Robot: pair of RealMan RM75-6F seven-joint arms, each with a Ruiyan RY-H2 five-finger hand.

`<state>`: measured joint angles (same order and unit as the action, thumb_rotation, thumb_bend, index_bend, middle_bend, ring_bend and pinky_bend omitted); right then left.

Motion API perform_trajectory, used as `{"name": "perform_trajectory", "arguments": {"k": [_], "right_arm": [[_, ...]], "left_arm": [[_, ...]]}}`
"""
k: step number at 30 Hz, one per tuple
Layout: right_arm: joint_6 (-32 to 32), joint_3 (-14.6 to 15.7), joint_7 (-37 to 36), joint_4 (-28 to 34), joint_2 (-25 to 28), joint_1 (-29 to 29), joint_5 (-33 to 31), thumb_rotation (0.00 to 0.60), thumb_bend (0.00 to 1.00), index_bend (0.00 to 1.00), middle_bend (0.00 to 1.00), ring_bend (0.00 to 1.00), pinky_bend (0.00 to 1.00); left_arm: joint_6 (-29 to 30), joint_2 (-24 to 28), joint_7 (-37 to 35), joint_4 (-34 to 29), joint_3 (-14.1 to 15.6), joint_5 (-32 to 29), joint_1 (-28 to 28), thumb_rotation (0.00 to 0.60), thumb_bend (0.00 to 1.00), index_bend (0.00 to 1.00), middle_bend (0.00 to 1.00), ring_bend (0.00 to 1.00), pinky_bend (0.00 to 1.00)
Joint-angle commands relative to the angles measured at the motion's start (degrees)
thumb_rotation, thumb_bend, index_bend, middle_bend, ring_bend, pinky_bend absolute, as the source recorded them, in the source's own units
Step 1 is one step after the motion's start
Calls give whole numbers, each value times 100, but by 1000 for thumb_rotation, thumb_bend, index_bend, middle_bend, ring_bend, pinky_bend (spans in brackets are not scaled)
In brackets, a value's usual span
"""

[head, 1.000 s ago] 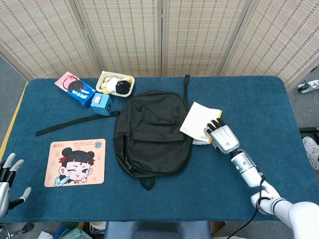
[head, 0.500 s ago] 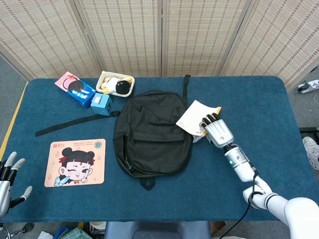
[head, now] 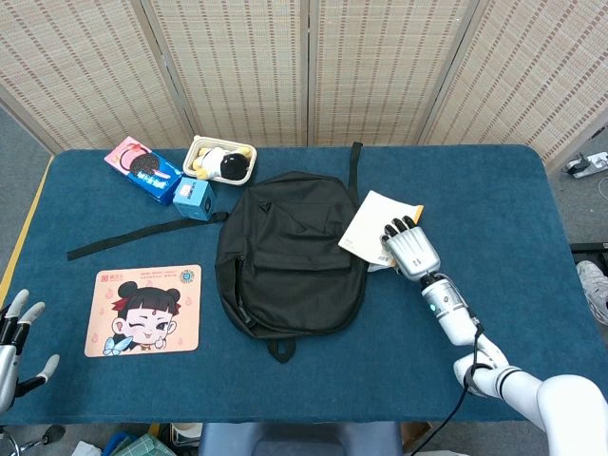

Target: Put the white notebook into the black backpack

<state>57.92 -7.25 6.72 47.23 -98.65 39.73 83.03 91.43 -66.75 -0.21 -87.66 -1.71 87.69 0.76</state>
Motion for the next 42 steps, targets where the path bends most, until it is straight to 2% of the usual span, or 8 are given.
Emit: {"name": "perform_trajectory", "arguments": {"k": [1, 11, 20, 23, 32, 37, 42], "right_arm": [[4, -7, -10, 9, 5, 3, -12, 600, 321, 537, 360, 227, 220], [174, 34, 33, -68, -19, -27, 39, 600, 352, 629, 394, 262, 253], [939, 159, 121, -5, 217, -236, 365, 600, 433, 653, 413, 285, 276], [1205, 174, 144, 143, 384, -333, 443, 600, 466, 662, 419, 289, 284], [2110, 128, 456, 800, 1046, -640, 689, 600, 474, 668, 423, 295, 285], [2499, 55, 681, 1330, 1513, -829, 744, 600, 476, 676, 427, 296, 285], [2762, -5, 963, 1871, 2026, -1018, 771, 600, 477, 676, 430, 296, 285]], "left_arm": [[4, -2, -14, 12, -1, -2, 4, 600, 281, 161, 26, 75, 0], [17, -4, -83, 75, -20, -7, -2, 600, 281, 161, 26, 75, 0], [-60, 148, -158, 167, -141, 86, -193, 600, 281, 161, 26, 76, 0], [-165, 233, -205, 183, -180, 180, -340, 600, 281, 161, 26, 75, 0], [-667, 599, -251, 133, -283, 653, -1008, 600, 281, 171, 27, 76, 12], [-1068, 769, -159, -171, -343, 916, -1481, 600, 281, 176, 38, 90, 16], [-1607, 851, -368, -470, -349, 1250, -2061, 600, 282, 188, 47, 105, 29]]}}
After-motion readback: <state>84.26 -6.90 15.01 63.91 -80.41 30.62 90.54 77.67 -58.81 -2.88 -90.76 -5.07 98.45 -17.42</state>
